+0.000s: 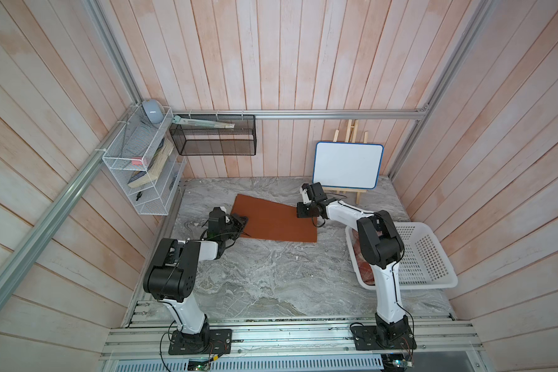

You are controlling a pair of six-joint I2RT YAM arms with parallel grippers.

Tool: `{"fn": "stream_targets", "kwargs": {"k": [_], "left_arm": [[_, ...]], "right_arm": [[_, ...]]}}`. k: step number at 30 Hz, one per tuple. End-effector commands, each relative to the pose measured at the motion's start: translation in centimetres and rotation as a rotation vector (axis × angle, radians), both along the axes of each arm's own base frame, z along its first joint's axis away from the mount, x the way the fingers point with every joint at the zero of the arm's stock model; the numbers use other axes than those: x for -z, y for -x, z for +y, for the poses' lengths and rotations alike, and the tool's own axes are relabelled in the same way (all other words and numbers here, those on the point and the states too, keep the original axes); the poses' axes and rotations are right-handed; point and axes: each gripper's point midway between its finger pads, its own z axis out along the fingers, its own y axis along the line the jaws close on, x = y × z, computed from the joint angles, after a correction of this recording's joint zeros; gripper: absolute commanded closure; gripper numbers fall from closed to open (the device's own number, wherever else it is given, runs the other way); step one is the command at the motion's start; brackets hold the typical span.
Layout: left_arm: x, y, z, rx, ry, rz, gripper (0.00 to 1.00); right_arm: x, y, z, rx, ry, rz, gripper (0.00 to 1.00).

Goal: Roll up the skirts
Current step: Fold the skirt at the center of the board.

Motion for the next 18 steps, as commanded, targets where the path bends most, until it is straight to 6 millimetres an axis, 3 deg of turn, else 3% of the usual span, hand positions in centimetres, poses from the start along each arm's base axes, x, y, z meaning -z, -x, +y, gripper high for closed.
{"fn": "stream_targets", "kwargs": {"k": [1, 3, 5, 8, 12, 18], "left_arm": [[-1.7, -2.1, 0.2, -0.014, -0.019, -0.059, 1.00], [-1.9, -3.4, 0.2, -0.016, -0.035, -0.059, 1.00], [-0.5, -4.4, 0.1, -0.014, -0.016, -0.005, 1.00], [1.0, -4.4, 0.2, -0.023, 0.044, 0.036, 1.00], [3.8, -2.7, 1.8, -0.105, 0.047, 0.113, 1.00], [7.7, 1.3, 3.0, -0.149, 0.059, 0.273, 1.00]], "right_arm": [[0.3, 0.9, 2.1, -0.063, 0.025, 0.001, 1.00], [1.5, 1.3, 2.9, -0.079, 0.021, 0.032, 1.00], [2.5, 1.8, 3.3, -0.085, 0.011, 0.069, 1.00], [3.3, 2.9, 3.3, -0.090, 0.003, 0.090, 1.00], [4.6, 4.8, 3.8, -0.119, -0.016, 0.147, 1.00], [5.9, 8.3, 4.3, -0.142, -0.056, 0.226, 1.00]]}}
